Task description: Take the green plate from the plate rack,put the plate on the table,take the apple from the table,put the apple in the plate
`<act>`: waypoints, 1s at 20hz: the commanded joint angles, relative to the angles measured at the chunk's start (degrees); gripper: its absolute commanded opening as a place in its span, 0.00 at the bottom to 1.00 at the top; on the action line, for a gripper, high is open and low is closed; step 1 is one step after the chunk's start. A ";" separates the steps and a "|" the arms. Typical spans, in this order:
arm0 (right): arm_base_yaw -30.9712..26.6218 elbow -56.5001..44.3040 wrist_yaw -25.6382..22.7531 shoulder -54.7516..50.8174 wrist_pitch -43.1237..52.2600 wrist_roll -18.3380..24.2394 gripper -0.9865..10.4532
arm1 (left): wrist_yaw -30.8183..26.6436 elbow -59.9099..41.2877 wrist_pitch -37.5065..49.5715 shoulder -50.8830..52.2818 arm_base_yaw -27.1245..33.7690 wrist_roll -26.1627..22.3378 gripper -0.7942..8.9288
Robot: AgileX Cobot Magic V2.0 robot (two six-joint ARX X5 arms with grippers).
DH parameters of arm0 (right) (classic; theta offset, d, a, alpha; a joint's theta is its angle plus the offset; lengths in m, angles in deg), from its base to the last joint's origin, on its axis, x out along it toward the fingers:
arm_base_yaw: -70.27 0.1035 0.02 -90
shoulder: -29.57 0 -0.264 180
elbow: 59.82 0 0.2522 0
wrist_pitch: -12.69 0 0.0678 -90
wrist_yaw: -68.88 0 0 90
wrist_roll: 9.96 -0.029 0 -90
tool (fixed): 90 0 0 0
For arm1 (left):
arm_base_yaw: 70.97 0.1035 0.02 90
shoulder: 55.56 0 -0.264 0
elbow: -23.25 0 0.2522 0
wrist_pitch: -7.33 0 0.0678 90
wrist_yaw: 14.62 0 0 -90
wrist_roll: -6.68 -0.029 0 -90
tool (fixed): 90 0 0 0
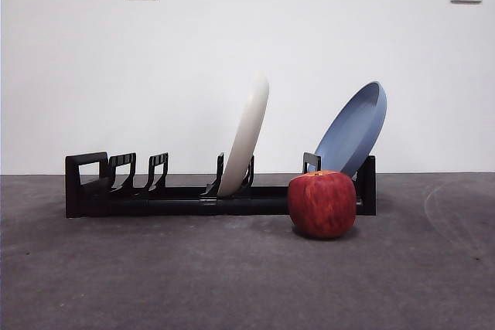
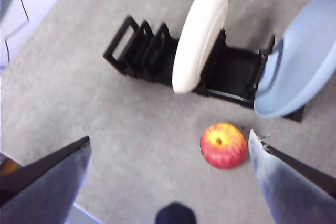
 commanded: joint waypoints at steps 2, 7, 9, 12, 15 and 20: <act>0.02 0.09 -0.31 0.11 -1.14 1.22 0.52 | -1.01 -16.87 -0.35 4.83 -7.45 6.91 0.07; 0.04 0.09 -0.28 0.11 -1.53 1.16 0.52 | -3.15 -30.80 0.42 1.07 -11.58 9.20 0.07; 0.04 0.09 -0.26 0.11 -2.12 0.92 0.52 | -7.56 -32.09 2.93 -2.84 -11.56 9.18 0.07; 0.04 0.09 -0.24 0.11 -3.50 0.79 0.52 | -12.39 -32.06 10.43 -8.28 -10.88 9.07 0.07; 0.04 0.09 -0.24 0.11 -4.13 0.77 0.52 | -12.33 -32.06 16.68 -12.20 -10.75 8.92 0.07; 0.04 0.09 -0.42 0.11 -4.61 0.85 0.52 | -12.37 -32.09 20.96 -19.34 -10.75 9.01 0.07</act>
